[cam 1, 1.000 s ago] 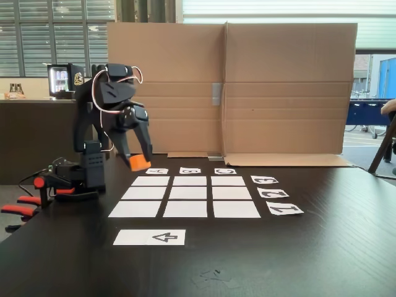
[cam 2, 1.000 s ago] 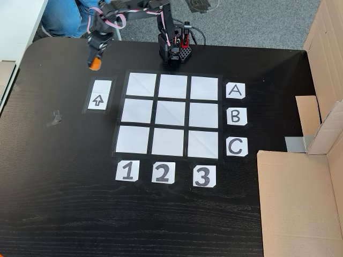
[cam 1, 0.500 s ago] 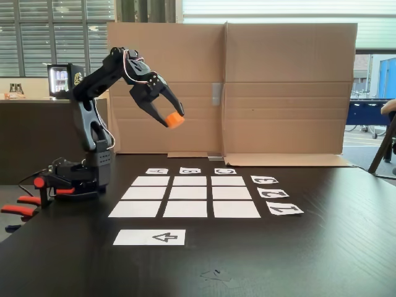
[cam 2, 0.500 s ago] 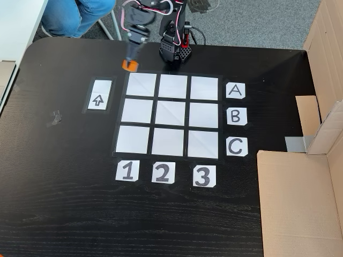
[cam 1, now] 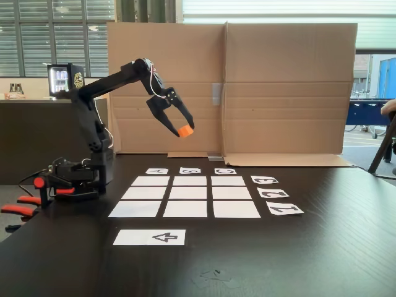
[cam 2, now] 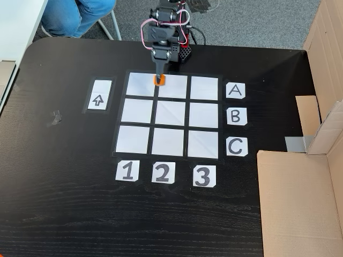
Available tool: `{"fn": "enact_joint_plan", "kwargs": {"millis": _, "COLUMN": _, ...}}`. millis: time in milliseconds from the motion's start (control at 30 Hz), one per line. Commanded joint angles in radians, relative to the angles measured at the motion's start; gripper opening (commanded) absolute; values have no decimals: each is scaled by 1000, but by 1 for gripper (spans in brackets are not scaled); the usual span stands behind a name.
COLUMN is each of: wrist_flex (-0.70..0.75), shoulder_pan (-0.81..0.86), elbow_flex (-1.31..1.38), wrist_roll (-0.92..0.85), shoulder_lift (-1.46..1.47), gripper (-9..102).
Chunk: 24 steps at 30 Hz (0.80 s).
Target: Pick up the round, orange token and place it in the grid on square B2.
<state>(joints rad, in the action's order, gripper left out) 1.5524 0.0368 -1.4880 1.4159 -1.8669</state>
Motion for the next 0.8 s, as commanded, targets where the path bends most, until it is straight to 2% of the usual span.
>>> {"fn": "enact_joint_plan", "kwargs": {"millis": 0, "wrist_flex": -38, "shoulder_pan": -23, "elbow_flex": -55, "wrist_roll": 31, "shoulder_lift": 0, "gripper": -1}}
{"fn": "enact_joint_plan", "kwargs": {"millis": 233, "wrist_flex": -130, "shoulder_pan": -46, "elbow_flex": -192, "wrist_roll": 86, "shoulder_lift": 69, "gripper": -1}}
{"fn": "enact_joint_plan", "kwargs": {"millis": 767, "wrist_flex": -236, "shoulder_pan": -77, "elbow_flex": -219, "wrist_roll": 147, "shoulder_lift": 290, "gripper": -1}}
